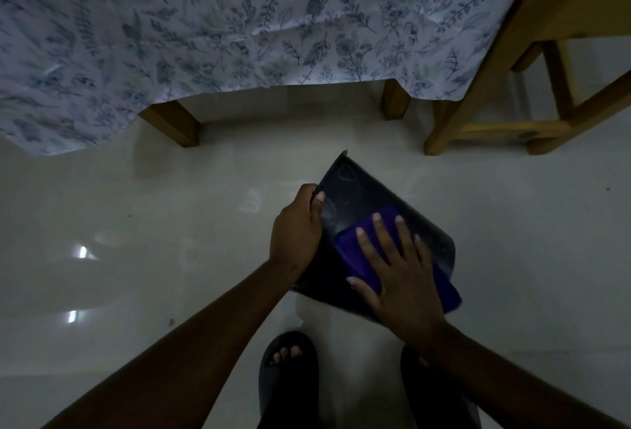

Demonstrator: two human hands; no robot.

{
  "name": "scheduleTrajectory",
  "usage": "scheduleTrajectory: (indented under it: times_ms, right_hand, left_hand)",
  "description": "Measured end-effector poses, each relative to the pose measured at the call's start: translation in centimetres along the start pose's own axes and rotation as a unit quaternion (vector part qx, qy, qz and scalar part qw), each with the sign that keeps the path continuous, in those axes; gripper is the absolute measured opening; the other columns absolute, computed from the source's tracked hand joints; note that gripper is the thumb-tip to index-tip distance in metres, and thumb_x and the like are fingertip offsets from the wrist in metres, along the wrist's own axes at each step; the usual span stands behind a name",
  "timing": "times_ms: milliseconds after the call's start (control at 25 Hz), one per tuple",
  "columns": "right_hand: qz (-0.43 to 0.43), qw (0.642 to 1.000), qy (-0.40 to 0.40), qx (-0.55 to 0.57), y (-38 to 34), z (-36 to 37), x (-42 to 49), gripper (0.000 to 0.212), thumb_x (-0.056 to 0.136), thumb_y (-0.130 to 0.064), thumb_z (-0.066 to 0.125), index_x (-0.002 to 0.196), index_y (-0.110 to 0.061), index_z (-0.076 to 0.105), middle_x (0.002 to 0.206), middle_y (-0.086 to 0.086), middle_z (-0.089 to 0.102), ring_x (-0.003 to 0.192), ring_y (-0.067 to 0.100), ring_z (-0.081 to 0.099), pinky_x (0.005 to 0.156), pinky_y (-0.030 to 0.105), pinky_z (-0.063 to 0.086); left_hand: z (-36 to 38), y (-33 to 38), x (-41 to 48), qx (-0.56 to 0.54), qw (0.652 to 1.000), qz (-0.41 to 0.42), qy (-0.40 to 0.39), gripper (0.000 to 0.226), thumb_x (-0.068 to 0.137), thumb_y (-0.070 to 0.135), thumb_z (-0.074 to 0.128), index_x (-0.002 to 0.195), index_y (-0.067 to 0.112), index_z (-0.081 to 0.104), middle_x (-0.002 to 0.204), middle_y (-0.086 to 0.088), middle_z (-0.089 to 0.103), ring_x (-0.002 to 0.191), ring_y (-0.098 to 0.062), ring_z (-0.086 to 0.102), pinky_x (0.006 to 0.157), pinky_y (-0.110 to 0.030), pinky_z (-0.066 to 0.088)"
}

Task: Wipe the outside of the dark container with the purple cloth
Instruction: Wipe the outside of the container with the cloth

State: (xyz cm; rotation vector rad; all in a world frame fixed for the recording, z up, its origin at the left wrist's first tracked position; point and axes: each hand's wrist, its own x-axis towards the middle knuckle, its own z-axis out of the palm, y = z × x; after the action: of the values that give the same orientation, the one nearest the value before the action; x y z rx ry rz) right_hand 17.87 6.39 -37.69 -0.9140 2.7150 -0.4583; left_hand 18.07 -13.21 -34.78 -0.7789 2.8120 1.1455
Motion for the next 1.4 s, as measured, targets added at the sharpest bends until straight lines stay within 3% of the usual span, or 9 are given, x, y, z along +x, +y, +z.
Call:
scheduleTrajectory:
  times_ms: [80,280,520,640,760,920,1080,1160,1400]
  right_hand:
    - [-0.036,0.999,0.001,0.012,0.2,0.1,2.6,0.063,0.096,-0.055,0.026,0.152,-0.03,0.013,0.162,0.004,0.012,0.148,0.029,0.012,0.115,0.048,0.017]
    - [0.181,0.957,-0.089,0.21,5.1,-1.8,9.2,0.055,0.099,-0.051,0.028,0.148,-0.027,0.032,0.147,0.01,0.046,0.129,0.029,0.049,0.104,0.037,0.037]
    - [0.005,0.999,0.013,0.045,-0.1,0.5,3.4,0.064,0.097,-0.055,0.024,0.152,-0.029,0.007,0.162,0.004,0.013,0.147,0.028,0.015,0.116,0.045,0.02]
    - [0.13,0.972,-0.044,0.193,3.4,-0.5,9.8,0.06,0.096,-0.059,0.023,0.149,-0.032,0.023,0.153,0.005,0.038,0.135,0.028,0.043,0.11,0.046,0.036]
    - [0.161,0.975,-0.022,0.154,3.6,0.1,6.4,0.057,0.098,-0.051,0.025,0.151,-0.028,0.022,0.155,0.005,0.035,0.138,0.028,0.039,0.11,0.046,0.035]
    - [-0.032,0.999,0.0,0.021,-0.7,1.1,-0.3,0.06,0.098,-0.049,0.025,0.152,-0.032,0.006,0.163,0.001,0.006,0.149,0.028,0.004,0.116,0.049,0.014]
    - [0.086,0.983,0.006,0.163,3.7,-1.6,8.5,0.055,0.1,-0.045,0.027,0.151,-0.027,0.019,0.158,0.003,0.028,0.143,0.024,0.03,0.116,0.043,0.027]
    - [0.134,0.966,-0.007,0.22,6.0,-2.1,9.7,0.056,0.1,-0.046,0.028,0.151,-0.026,0.021,0.156,0.004,0.033,0.139,0.025,0.037,0.113,0.042,0.031]
    - [-0.044,0.999,0.03,-0.012,0.6,0.9,-0.1,0.063,0.097,-0.046,0.029,0.153,-0.027,0.006,0.162,0.006,0.009,0.148,0.032,0.008,0.116,0.051,0.018]
  left_hand:
    - [0.0,-0.4,-0.5,-0.008,1.0,0.009,0.001,0.028,0.103,0.033,0.032,0.103,0.016,0.054,0.088,0.007,0.062,0.076,-0.011,0.06,0.06,-0.009,0.039]
    - [-0.4,-0.8,-1.6,0.01,1.0,0.003,-0.005,0.031,0.102,0.038,0.028,0.109,0.019,0.051,0.091,0.006,0.064,0.078,-0.015,0.062,0.062,-0.017,0.044]
    - [-0.2,-0.8,-0.7,0.06,0.998,0.028,0.013,0.032,0.102,0.039,0.026,0.103,0.02,0.052,0.087,-0.003,0.069,0.074,-0.021,0.064,0.067,-0.034,0.053]
    - [-0.2,-0.2,-0.3,0.053,0.998,0.018,0.013,0.032,0.102,0.038,0.028,0.102,0.019,0.053,0.086,-0.003,0.068,0.072,-0.02,0.061,0.063,-0.03,0.047]
    - [-0.6,0.3,-0.1,0.09,0.996,0.005,-0.009,0.031,0.102,0.038,0.026,0.103,0.019,0.05,0.085,-0.005,0.067,0.074,-0.025,0.063,0.064,-0.033,0.049]
    - [-0.1,1.4,2.1,0.093,0.995,0.023,-0.032,0.029,0.101,0.037,0.031,0.104,0.018,0.053,0.089,-0.006,0.067,0.079,-0.026,0.062,0.069,-0.033,0.048]
    - [-1.4,1.7,2.4,0.01,0.988,0.021,-0.153,0.032,0.1,0.04,0.036,0.119,0.018,0.049,0.1,0.001,0.061,0.089,-0.021,0.062,0.074,-0.03,0.045]
    - [-1.9,-0.2,1.0,0.073,0.988,0.014,-0.134,0.029,0.1,0.044,0.032,0.103,0.02,0.048,0.09,-0.003,0.065,0.08,-0.026,0.065,0.067,-0.033,0.048]
    - [-0.6,1.4,2.2,0.121,0.991,0.033,-0.048,0.037,0.102,0.041,0.029,0.082,0.016,0.048,0.07,0.003,0.054,0.061,-0.017,0.048,0.056,-0.028,0.032]
